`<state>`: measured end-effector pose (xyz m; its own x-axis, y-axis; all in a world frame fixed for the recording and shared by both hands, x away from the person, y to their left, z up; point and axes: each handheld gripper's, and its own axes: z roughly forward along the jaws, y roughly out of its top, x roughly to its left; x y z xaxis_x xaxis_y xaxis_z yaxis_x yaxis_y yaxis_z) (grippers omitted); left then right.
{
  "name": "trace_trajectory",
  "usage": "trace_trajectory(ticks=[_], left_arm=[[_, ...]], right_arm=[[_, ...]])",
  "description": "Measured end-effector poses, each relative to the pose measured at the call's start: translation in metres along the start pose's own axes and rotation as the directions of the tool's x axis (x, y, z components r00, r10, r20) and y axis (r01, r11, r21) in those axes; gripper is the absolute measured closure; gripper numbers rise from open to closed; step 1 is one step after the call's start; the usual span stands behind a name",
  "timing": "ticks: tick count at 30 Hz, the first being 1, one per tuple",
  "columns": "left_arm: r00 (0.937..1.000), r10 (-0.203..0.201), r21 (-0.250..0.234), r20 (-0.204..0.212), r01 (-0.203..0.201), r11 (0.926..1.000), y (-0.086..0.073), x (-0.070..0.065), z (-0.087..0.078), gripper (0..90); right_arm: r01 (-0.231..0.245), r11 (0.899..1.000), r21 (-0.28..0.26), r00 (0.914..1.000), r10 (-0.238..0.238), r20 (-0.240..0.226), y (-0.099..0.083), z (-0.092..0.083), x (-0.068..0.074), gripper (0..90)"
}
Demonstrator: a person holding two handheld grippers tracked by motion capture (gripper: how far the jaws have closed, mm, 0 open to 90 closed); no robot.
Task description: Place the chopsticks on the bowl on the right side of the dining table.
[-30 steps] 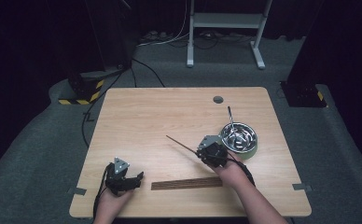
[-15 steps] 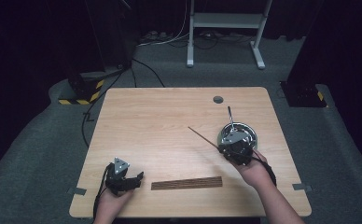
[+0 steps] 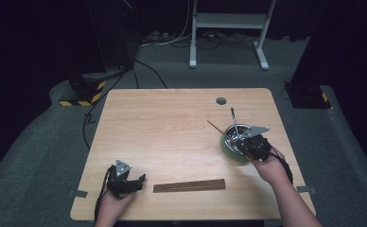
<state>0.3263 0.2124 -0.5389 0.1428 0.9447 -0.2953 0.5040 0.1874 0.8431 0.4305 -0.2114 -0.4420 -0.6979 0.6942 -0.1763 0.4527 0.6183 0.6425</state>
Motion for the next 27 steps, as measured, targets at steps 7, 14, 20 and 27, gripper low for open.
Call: trace_trajectory(ticks=[7,14,20,27], left_arm=[[1.0000,0.008,0.002,0.003,-0.008,1.0000,0.000,0.000,0.000,18.4],[1.0000,0.004,0.002,0.002,-0.004,1.0000,0.000,0.000,0.000,18.6],[1.0000,0.002,-0.005,0.005,-0.002,1.0000,0.000,0.000,0.000,19.3],[1.0000,0.001,-0.006,0.005,-0.001,1.0000,0.000,0.000,0.000,19.3]], right_arm=[[-0.025,0.999,0.019,0.9997,0.025,0.005,-0.006,0.012,-0.014,84.7],[-0.042,0.999,0.014,0.9991,0.042,-0.008,-0.008,0.016,-0.022,84.6],[-0.048,0.999,0.005,0.9988,0.048,-0.003,-0.009,0.021,-0.025,84.6],[-0.058,0.998,0.013,0.9983,0.058,-0.002,-0.009,0.020,-0.027,84.5]])
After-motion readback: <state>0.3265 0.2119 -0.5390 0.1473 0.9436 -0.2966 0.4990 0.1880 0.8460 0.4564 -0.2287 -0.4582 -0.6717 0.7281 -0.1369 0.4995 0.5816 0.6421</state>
